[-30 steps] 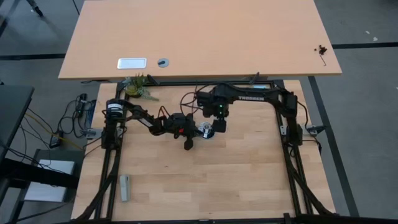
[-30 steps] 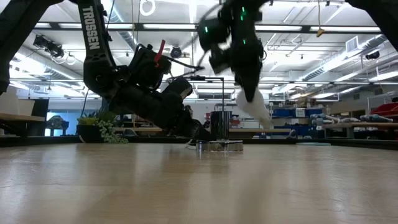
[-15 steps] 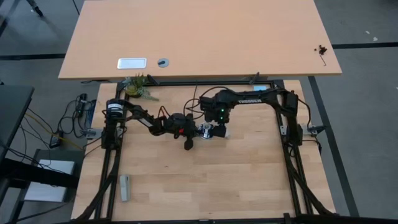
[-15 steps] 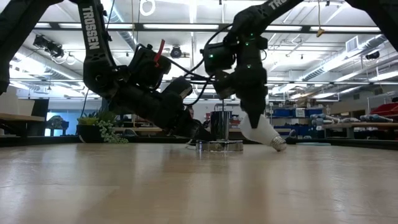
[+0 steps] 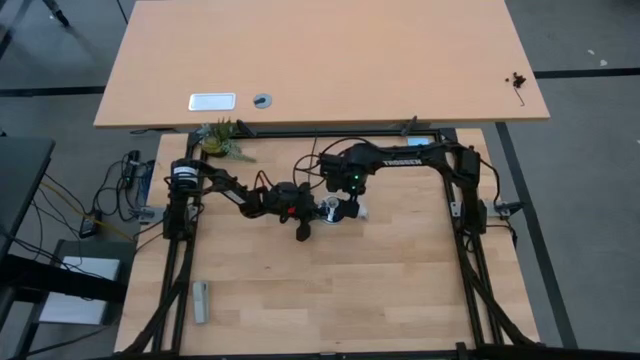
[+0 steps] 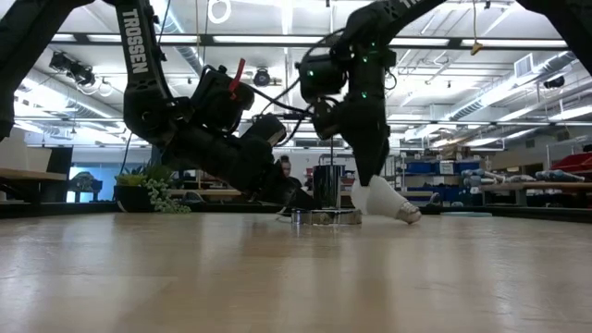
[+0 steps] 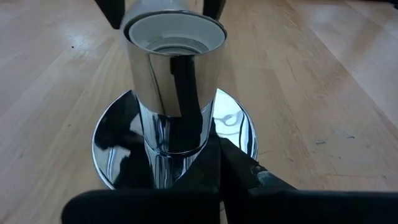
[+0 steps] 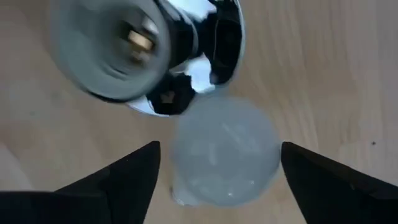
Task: Screw lightbulb
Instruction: Remove the white lightbulb from the silver lamp, then return to Home Position
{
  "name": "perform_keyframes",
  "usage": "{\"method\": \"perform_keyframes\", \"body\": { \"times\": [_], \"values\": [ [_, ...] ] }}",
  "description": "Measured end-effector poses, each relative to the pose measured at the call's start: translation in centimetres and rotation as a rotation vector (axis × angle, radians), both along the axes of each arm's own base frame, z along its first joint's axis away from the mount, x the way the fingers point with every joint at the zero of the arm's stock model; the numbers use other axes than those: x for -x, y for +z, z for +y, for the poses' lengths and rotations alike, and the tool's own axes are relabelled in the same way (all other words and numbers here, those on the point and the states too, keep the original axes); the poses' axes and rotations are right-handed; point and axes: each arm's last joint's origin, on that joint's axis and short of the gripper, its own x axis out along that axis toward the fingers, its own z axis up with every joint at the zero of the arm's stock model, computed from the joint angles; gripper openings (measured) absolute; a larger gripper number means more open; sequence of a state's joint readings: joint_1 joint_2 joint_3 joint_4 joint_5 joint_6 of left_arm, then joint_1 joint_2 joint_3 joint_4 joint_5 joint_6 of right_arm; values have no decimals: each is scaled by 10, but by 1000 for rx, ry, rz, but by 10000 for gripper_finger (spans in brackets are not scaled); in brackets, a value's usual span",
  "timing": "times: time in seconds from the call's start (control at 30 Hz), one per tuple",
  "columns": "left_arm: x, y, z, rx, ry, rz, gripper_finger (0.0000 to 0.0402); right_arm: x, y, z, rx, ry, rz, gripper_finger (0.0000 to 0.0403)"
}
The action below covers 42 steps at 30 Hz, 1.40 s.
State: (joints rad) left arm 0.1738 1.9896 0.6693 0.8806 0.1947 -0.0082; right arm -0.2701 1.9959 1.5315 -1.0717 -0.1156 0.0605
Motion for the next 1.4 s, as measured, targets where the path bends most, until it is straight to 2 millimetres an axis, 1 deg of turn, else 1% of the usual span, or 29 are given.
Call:
{"method": "perform_keyframes", "body": {
  "times": [0.1, 0.2, 0.43, 0.5, 0.6, 0.67, 0.77, 0.83, 0.93, 1.03, 1.07, 1.1, 1.2, 1.33, 1.4],
  "values": [
    [0, 0, 0, 0, 0, 0, 1, -5, 12, 2, 8, 10, -14, 353],
    [0, 0, 0, 0, 1, 0, 1, -10, 28, 3, 51, 36, -38, 359],
    [0, 0, 0, -1, 2, 0, 1, -14, 68, 4, 134, 73, -44, 353],
    [0, 0, 0, -1, 3, 0, 1, -17, 75, 8, 142, 83, -64, 350],
    [0, 0, 0, -1, 3, 0, 1, -19, 74, 20, 141, 115, -61, 341],
    [0, 0, 0, -1, 3, 0, 1, -18, 72, 29, 143, 143, -41, 319],
    [0, 0, 0, -2, 3, 1, 1, -15, 71, 42, 182, 219, 24, 262],
    [0, 0, 0, -1, 3, 0, 1, -15, 71, 51, 215, 268, 41, 213],
    [0, 0, 0, -1, 3, 0, 1, -17, 70, 60, 221, 321, 36, 128],
    [0, 0, 0, -2, 3, -2, 1, -17, 70, 65, 223, 351, 33, 39],
    [0, 0, 0, -2, 3, -2, 1, -17, 70, 65, 224, 360, 32, 20],
    [0, 0, 0, -2, 3, -2, 1, -18, 71, 65, 225, 365, 28, 13],
    [0, 0, 0, -2, 3, -2, 1, -19, 72, 63, 234, 364, -2, 17],
    [0, 2, 0, -1, 1, 0, 1, -20, 76, 61, 231, 375, -39, 6],
    [0, 4, 0, -3, 2, -2, 1, -21, 77, 60, 235, 381, -53, 7]
  ]
}}
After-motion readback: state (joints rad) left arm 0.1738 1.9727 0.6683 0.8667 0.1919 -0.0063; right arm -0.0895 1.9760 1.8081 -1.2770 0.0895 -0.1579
